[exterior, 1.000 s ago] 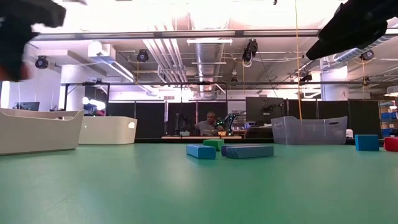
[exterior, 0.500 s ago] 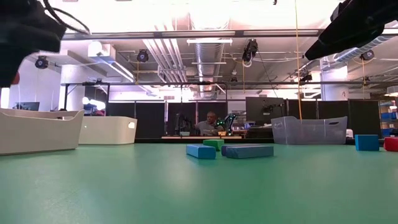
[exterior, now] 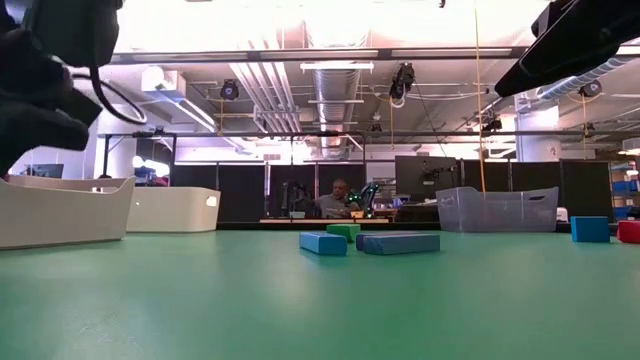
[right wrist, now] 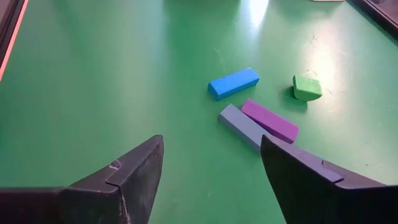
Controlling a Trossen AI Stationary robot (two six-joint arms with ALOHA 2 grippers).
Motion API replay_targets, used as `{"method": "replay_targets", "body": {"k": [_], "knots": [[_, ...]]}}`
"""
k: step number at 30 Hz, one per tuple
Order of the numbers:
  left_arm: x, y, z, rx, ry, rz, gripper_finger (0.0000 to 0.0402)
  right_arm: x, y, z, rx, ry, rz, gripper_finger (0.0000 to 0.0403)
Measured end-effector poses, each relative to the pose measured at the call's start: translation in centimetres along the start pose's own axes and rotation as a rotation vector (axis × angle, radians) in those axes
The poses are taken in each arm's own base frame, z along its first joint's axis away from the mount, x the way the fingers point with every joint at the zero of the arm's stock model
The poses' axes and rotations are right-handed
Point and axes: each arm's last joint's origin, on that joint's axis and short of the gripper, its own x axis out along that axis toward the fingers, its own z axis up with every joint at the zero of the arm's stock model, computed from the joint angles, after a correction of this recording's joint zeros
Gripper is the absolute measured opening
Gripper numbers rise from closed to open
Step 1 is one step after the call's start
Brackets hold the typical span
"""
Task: Sort blocks by size
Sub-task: Put the orange cylindrical block into the gray bin, then put the green cylindrical block into the gray bin
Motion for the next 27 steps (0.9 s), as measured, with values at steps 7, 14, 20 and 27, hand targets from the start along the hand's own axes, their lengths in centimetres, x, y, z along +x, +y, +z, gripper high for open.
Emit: {"method": "replay_targets", "body": {"k": [7,14,20,27], "knots": [[2.2,0.3,0.1,-0.017,0.028,0.016,0.0111,0.0,0.0,0.0,0.01,0.0,0.0,0.0267],[2.2,-0.2,0.1,-0.026,0.035,-0.002,0.0131,0.0,0.0,0.0,0.014,0.001,0.001,0.028],[2.2,-0.2,0.1,-0.017,0.039,0.0,0.0222,0.0,0.0,0.0,0.016,0.005,0.006,0.0288],[-1.3,-0.3,0.0,0.028,0.046,0.006,0.0235,-0.7,-0.3,0.4,-0.009,0.006,0.035,0.0298]]}}
